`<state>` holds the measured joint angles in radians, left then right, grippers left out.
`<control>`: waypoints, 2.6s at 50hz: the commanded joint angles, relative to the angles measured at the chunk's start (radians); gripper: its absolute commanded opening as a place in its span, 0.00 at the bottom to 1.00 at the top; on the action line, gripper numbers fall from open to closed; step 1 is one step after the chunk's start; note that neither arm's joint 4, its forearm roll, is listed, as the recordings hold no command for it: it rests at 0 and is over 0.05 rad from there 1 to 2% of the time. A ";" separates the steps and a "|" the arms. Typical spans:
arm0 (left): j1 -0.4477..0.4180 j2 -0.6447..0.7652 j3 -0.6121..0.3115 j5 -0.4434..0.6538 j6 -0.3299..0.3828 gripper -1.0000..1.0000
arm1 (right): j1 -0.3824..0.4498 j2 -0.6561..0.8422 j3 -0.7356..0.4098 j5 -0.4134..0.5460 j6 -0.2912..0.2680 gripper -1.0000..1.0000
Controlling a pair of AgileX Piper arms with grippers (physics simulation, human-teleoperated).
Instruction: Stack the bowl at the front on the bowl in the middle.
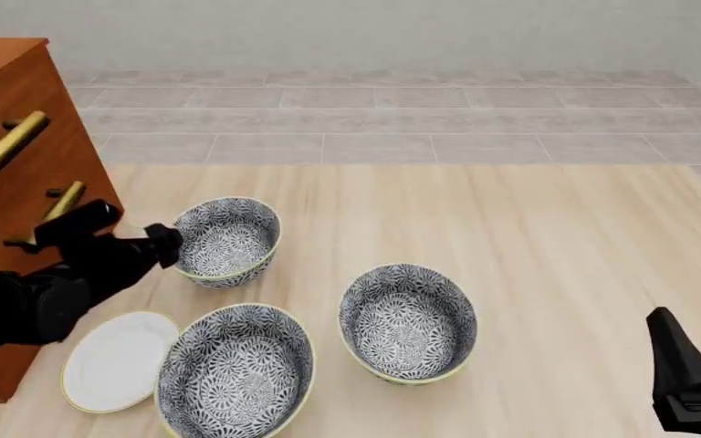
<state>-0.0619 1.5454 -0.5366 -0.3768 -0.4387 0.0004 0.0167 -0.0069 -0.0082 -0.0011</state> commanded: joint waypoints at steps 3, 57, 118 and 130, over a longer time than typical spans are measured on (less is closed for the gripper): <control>-0.010 0.081 -0.027 -0.032 -0.005 1.00 | 0.000 0.000 0.000 0.000 0.000 1.00; -0.016 0.221 -0.089 -0.071 -0.036 0.00 | 0.000 0.000 0.000 0.000 0.000 1.00; -0.298 -0.246 -0.147 0.326 -0.028 0.00 | 0.000 0.000 0.000 0.000 0.000 1.00; -0.377 -0.230 -0.198 0.373 0.006 0.00 | 0.000 0.000 0.000 0.000 0.000 1.00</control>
<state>-0.3767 1.3272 -0.7009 -0.0444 -0.4651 0.0004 0.0167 -0.0069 -0.0082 -0.0012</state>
